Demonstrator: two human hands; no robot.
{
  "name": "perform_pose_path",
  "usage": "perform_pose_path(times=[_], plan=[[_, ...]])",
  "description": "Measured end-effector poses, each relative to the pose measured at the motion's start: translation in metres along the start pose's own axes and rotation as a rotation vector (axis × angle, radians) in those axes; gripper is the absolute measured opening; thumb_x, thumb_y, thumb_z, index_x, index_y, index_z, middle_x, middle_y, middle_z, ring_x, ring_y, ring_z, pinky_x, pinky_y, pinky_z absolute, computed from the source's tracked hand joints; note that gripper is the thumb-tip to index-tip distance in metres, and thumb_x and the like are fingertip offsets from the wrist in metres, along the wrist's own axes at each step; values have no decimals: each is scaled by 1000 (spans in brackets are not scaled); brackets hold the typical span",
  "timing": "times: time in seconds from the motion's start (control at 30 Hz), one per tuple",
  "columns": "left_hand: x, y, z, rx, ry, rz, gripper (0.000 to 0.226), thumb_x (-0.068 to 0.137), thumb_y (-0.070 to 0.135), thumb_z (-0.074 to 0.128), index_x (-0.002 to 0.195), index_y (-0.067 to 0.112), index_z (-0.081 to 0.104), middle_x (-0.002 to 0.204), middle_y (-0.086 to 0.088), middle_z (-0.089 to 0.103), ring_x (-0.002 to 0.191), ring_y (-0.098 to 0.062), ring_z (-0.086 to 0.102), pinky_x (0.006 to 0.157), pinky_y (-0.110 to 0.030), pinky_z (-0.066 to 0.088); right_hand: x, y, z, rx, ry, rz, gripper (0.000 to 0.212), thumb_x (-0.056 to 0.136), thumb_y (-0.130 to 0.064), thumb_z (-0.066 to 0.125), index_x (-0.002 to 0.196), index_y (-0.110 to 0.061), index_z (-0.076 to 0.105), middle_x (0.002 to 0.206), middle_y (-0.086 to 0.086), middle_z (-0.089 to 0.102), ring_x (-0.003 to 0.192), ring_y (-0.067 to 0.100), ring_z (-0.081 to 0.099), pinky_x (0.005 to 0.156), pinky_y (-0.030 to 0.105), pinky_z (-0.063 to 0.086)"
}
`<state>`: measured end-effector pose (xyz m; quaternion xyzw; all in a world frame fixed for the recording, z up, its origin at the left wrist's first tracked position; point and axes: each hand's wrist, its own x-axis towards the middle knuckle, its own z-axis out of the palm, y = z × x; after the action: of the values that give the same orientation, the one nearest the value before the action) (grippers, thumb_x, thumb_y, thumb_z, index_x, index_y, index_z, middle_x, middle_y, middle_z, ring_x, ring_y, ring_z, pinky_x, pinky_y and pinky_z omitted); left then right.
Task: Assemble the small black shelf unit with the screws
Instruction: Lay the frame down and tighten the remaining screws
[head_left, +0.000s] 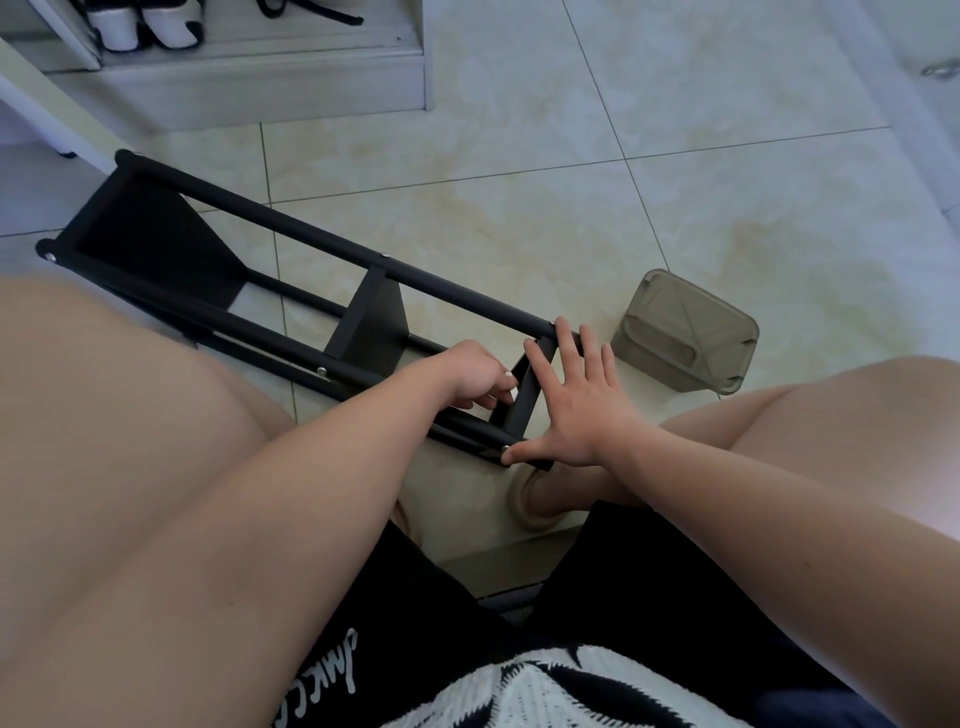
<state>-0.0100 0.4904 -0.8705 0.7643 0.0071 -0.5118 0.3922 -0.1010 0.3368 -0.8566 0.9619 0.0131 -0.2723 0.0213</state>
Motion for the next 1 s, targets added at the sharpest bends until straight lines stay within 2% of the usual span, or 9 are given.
perform_pose_path(times=[0.13, 0.27, 0.57, 0.67, 1.0], plan=[[-3, 3, 3, 35, -26, -40, 23, 100, 25, 56, 113, 10, 68, 84, 7, 72, 76, -8, 64, 83, -32, 46, -1, 0, 1, 12, 11, 0, 144, 54, -103, 44, 159, -27, -18, 161, 16, -35, 148, 43, -29, 123, 58, -8], [-5, 4, 2, 63, -46, -43, 24, 103, 24, 52, 116, 10, 66, 84, 8, 71, 78, -7, 63, 86, -32, 45, -1, 0, 3, 22, 14, 1, 144, 52, -104, 42, 159, -27, -19, 161, 15, -36, 148, 43, -29, 122, 58, -9], [-4, 2, -1, 174, -101, 3, 19, 105, 25, 46, 97, 19, 62, 84, 11, 71, 85, -9, 62, 82, -32, 46, -1, 0, 6, 39, 15, -2, 144, 53, -104, 42, 158, -28, -20, 160, 15, -38, 147, 43, -32, 122, 59, -10], [-4, -1, -5, 200, -107, 25, 20, 105, 26, 48, 90, 23, 61, 82, 13, 71, 85, -7, 61, 76, -30, 45, -2, -1, 6, 44, 12, -2, 144, 53, -104, 42, 158, -28, -20, 160, 14, -38, 147, 42, -32, 122, 59, -10], [-8, -6, -15, 335, -176, 75, 19, 102, 15, 52, 88, 20, 63, 86, 8, 71, 88, -10, 59, 71, -25, 41, -1, -1, 7, 52, 1, 3, 144, 52, -105, 41, 157, -29, -22, 159, 14, -39, 147, 42, -33, 122, 58, -11]])
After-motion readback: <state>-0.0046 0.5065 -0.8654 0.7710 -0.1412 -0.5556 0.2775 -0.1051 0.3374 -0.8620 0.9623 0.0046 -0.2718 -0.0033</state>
